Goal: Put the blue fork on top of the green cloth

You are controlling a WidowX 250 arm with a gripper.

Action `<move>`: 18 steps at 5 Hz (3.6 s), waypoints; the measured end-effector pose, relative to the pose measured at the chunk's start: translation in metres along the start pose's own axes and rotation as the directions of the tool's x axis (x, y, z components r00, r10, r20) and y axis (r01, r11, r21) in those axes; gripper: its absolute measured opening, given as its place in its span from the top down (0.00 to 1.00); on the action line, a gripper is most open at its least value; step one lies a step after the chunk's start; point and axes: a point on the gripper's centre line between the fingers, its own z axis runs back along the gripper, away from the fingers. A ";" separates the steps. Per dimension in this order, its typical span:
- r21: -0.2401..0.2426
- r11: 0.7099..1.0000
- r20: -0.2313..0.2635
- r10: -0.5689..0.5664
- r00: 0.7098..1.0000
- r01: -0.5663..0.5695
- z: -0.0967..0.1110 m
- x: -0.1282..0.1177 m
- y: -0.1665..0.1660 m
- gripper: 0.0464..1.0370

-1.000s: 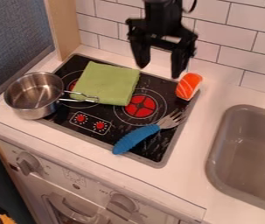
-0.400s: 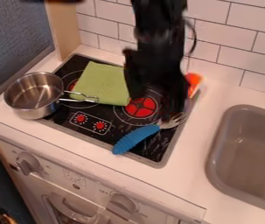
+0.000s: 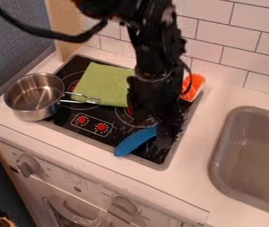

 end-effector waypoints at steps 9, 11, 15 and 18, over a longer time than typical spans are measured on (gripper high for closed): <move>-0.055 0.998 -0.046 0.031 0.998 -0.033 -0.043 -0.006 0.014 0.63; -0.052 0.986 -0.008 0.161 0.987 -0.161 -0.013 0.017 -0.005 0.63; 0.016 0.757 0.146 0.644 0.751 -0.653 0.059 0.058 0.042 0.63; 0.007 0.520 0.144 0.845 0.515 -0.854 0.034 0.052 0.118 0.63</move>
